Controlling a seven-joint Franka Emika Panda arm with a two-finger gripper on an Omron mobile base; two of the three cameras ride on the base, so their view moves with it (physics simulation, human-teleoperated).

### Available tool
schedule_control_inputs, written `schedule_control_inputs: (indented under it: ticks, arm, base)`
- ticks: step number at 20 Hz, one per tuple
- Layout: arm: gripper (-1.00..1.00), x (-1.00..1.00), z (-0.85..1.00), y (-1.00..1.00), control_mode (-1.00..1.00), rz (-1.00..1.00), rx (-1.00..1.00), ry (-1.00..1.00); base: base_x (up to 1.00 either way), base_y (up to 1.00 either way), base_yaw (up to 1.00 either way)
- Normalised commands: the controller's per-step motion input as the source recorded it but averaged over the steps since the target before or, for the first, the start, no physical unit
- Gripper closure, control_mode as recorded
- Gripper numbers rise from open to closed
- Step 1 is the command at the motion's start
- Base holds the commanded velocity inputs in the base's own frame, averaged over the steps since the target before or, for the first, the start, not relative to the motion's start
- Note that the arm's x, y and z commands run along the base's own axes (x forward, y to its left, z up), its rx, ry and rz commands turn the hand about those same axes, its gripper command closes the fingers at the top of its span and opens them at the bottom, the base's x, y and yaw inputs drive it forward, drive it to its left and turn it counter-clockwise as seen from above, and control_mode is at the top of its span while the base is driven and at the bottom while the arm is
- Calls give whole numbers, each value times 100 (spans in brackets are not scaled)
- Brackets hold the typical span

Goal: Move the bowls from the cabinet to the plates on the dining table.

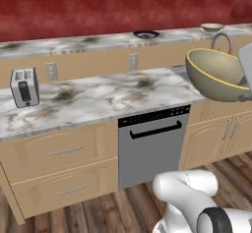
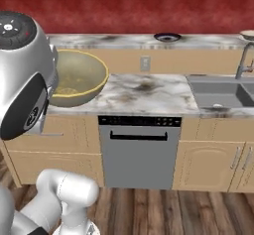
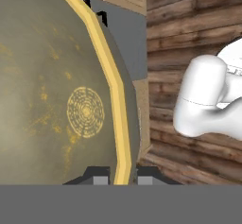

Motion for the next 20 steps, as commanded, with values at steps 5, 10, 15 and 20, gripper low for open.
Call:
schedule_control_inputs:
  ticks: [5,10,15,20]
  arm:
    - [100,0,0,0,100,0,0,0]
    - [100,0,0,0,100,0,0,0]
    - [100,0,0,0,100,0,0,0]
    - [100,0,0,0,100,0,0,0]
  base:
    - [24,100,7]
    - [23,100,10]
    - [13,100,10]
    - [16,100,10]
